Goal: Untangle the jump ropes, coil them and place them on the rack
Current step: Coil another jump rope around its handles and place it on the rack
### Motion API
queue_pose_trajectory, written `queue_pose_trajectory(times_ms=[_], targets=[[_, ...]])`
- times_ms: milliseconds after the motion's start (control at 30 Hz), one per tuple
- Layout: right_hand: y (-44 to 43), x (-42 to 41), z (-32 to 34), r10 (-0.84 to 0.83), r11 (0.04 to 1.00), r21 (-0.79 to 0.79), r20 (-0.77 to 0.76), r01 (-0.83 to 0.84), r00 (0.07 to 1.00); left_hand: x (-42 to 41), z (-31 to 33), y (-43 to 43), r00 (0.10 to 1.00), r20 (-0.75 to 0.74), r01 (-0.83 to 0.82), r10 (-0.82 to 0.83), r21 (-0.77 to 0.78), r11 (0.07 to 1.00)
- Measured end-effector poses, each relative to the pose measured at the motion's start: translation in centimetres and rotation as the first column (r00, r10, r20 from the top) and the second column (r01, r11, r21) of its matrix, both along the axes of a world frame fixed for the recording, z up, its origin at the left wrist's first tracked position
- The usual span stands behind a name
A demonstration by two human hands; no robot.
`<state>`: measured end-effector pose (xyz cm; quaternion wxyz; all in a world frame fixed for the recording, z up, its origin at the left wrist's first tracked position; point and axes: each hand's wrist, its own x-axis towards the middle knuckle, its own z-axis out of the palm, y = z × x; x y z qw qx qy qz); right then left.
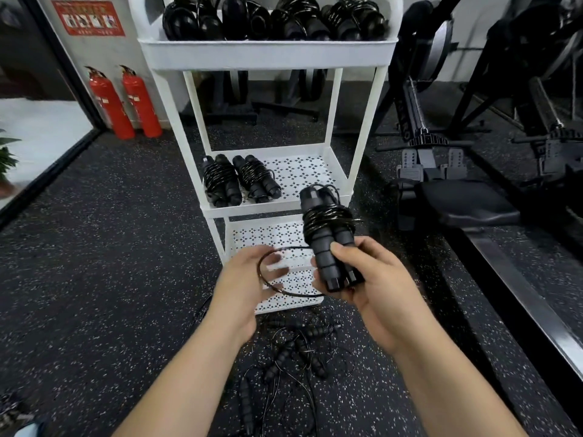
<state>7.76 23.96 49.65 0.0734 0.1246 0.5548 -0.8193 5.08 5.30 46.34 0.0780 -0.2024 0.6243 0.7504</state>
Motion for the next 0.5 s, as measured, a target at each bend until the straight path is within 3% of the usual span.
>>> queue_pose_trajectory(times_ms=[100,200,300,400,500], targets=[[0.0,0.3,0.2,0.090,0.996,0.002,0.047,-0.090,0.995,-0.3,0.9,-1.0,0.982,-0.144,-0.123,0.121,-0.010,0.992],[0.0,0.5,0.8,0.192,0.981,-0.015,0.061,-0.191,0.979,-0.7,1.4,-1.8,0.960,-0.277,0.007,-0.027,-0.073,0.997],[0.0,0.9,1.5,0.343,0.936,-0.109,0.079,-0.334,0.936,-0.6,1.1,-1.5,0.942,-0.274,0.226,-0.192,0.097,0.969],[0.2,1.1,1.7,0.490,0.856,-0.244,0.099,-0.456,0.866,-0.2,0.6,-0.8,0.960,-0.181,0.261,-0.213,0.299,0.918],[0.4,1.0,1.7,0.563,0.797,-0.319,0.088,-0.512,0.822,-0.1,0.7,-0.4,0.916,-0.229,0.400,-0.329,0.465,0.790]])
